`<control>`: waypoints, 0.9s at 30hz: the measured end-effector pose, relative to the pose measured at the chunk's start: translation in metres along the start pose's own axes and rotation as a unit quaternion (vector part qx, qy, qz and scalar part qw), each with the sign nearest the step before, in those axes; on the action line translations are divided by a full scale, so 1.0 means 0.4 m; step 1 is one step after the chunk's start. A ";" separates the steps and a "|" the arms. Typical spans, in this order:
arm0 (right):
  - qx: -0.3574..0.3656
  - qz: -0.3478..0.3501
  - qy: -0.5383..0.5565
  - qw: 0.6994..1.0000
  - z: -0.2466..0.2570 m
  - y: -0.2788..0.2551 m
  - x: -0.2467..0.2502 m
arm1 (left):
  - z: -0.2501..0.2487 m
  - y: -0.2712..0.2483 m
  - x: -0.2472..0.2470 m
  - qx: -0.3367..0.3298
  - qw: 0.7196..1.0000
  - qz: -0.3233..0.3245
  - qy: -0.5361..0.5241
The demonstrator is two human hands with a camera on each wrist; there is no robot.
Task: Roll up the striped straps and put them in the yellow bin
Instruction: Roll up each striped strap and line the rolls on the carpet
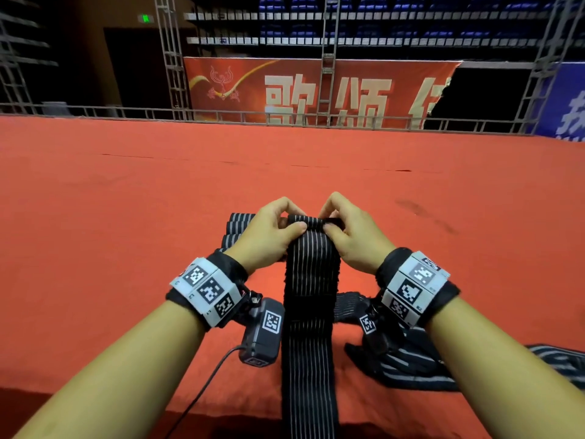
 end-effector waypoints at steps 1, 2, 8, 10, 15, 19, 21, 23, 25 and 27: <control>0.009 0.004 -0.007 1.000 0.009 -0.001 0.001 | -0.006 -0.007 0.002 -0.002 1.000 -0.002 -0.010; 0.022 0.005 -0.015 1.000 0.018 -0.002 0.004 | -0.010 -0.013 0.004 -0.001 1.000 -0.005 -0.023; 0.100 0.013 -0.072 0.992 0.079 -0.018 -0.008 | -0.033 -0.036 0.022 0.012 0.995 -0.034 -0.091; 0.094 0.011 -0.079 0.992 0.086 -0.023 -0.007 | -0.039 -0.042 0.031 0.002 0.995 -0.050 -0.091; -0.074 0.008 0.210 0.975 0.050 -0.035 -0.003 | -0.069 -0.069 0.032 -0.034 0.996 -0.057 -0.058; -0.052 -0.013 0.217 0.975 0.054 -0.031 0.010 | -0.072 -0.082 0.026 -0.032 0.996 -0.072 -0.031; -0.040 -0.030 0.188 0.981 0.059 -0.029 0.021 | -0.073 -0.085 0.024 -0.020 0.997 -0.070 -0.026; -0.048 -0.026 0.160 0.986 0.058 -0.029 0.025 | -0.069 -0.083 0.027 -0.020 0.998 -0.060 -0.024; -0.050 -0.001 0.108 0.993 0.063 -0.032 0.030 | -0.071 -0.085 0.033 -0.029 0.998 -0.056 0.002; -0.033 0.015 0.047 0.998 0.077 -0.038 0.037 | -0.075 -0.089 0.029 -0.036 0.998 -0.047 0.027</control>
Point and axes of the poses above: each hand's wrist, its own y-axis towards the middle knuckle, its own x-axis out of the back of the hand, z = x × y, the point moved 6 cm from there along y, towards the middle knuckle, and after that the axes turned 9 degrees about y, right-handed, at the moved point
